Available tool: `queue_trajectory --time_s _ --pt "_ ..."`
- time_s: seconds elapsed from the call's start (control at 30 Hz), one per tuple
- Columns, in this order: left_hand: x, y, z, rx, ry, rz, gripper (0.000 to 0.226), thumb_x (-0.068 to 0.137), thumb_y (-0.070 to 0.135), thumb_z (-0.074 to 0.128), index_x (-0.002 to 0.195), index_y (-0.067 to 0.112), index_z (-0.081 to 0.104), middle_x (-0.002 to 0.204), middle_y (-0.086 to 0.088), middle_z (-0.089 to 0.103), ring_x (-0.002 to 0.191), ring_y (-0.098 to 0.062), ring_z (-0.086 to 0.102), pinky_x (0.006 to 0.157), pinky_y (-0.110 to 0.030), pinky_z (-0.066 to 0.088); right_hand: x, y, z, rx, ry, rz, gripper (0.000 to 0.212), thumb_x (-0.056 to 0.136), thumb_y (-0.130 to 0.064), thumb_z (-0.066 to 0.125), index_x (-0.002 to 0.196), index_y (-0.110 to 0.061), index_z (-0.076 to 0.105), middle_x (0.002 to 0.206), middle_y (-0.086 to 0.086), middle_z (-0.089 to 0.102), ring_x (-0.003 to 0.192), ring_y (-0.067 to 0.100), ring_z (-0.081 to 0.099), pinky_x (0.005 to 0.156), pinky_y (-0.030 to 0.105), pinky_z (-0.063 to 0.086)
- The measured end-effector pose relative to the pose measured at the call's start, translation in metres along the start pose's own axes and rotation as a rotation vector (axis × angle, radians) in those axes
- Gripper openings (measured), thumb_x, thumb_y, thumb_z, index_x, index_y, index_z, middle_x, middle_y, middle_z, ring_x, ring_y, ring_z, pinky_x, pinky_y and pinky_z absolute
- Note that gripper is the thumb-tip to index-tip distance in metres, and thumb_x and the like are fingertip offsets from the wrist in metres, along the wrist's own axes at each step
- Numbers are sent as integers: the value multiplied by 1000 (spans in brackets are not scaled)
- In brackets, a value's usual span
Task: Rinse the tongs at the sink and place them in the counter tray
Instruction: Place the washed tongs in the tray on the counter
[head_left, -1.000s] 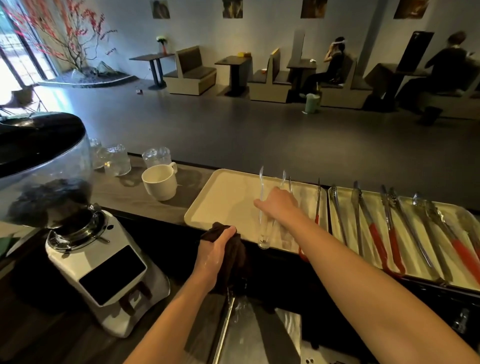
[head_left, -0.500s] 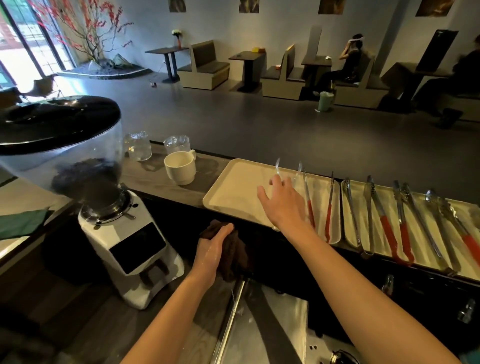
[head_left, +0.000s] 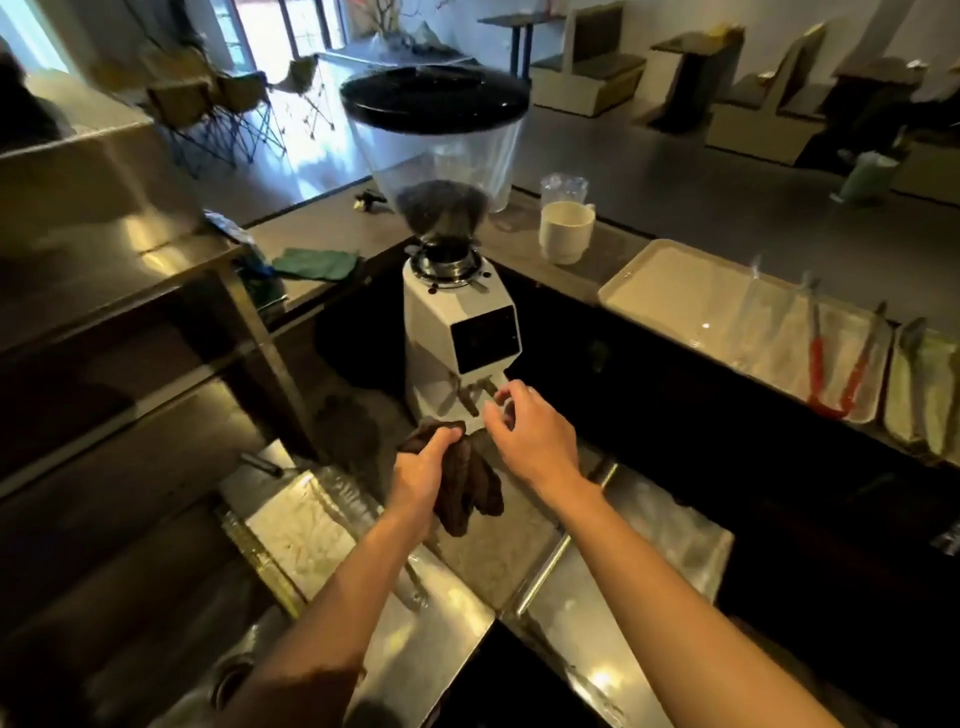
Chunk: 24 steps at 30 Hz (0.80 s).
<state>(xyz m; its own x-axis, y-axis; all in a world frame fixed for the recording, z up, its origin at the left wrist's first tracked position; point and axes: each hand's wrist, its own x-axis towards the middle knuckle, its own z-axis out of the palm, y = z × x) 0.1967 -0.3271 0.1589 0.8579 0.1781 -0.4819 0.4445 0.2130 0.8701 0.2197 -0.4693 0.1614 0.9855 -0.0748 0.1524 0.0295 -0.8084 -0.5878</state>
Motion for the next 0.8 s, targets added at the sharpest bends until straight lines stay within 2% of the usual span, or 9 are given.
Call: queue_trajectory --time_s 0.13,0.3,0.4,0.5,0.57,0.63,0.73,0.8 --pt "-14 -19 -74 -48 113 -25 11 83 22 71 77 13 72 78 -6 72 81 -25 67 79 -35 52 -41 -44 56 -47 -83 -113 25 100 -44 45 110 -23 55 110 -3 64 98 23 63 71 34 41" --pt "-24 -51 -151 -133 193 -93 12 82 20 65 75 10 69 79 -13 69 74 -26 65 76 -34 50 -83 -82 117 -110 -256 -164 26 99 -37 47 117 -18 53 114 7 61 104 30 61 75 39 45" --pt "-25 -70 -184 -228 259 -167 14 86 14 58 80 6 67 73 -12 68 63 -22 64 61 -25 51 -98 -87 150 -161 -348 -134 31 98 -38 46 121 -18 53 116 11 62 104 34 63 77 41 49" --pt "-27 -86 -205 -284 212 -180 13 77 17 58 81 7 66 79 -15 61 67 -26 61 64 -30 49 -105 -86 178 -181 -435 -130 42 98 -38 46 134 -17 45 130 14 52 108 39 60 79 43 50" --pt "-29 -90 -209 -326 192 -214 14 81 17 49 74 7 57 70 -13 51 57 -21 56 55 -28 47 -99 -89 192 -238 -506 -134 46 99 -36 46 139 -14 41 140 17 45 117 40 56 87 43 48" --pt "-23 -94 -210 -382 196 -278 24 90 15 38 74 6 55 58 -9 52 46 -18 56 47 -21 48 -90 -92 205 -290 -561 -148 45 100 -37 45 139 -15 40 146 18 39 123 39 52 93 43 46" --pt "-9 -99 -208 -347 242 -318 17 86 16 44 82 10 59 65 -8 57 55 -22 57 57 -28 49 -77 -87 227 -303 -601 -160 45 99 -38 49 136 -13 42 144 21 38 124 39 50 96 42 44" --pt "2 -103 -208 -320 289 -261 17 82 15 46 84 9 63 72 -11 61 62 -25 58 60 -31 48 -67 -76 238 -336 -628 -153 48 97 -39 52 136 -13 42 144 21 37 128 38 47 98 42 44"
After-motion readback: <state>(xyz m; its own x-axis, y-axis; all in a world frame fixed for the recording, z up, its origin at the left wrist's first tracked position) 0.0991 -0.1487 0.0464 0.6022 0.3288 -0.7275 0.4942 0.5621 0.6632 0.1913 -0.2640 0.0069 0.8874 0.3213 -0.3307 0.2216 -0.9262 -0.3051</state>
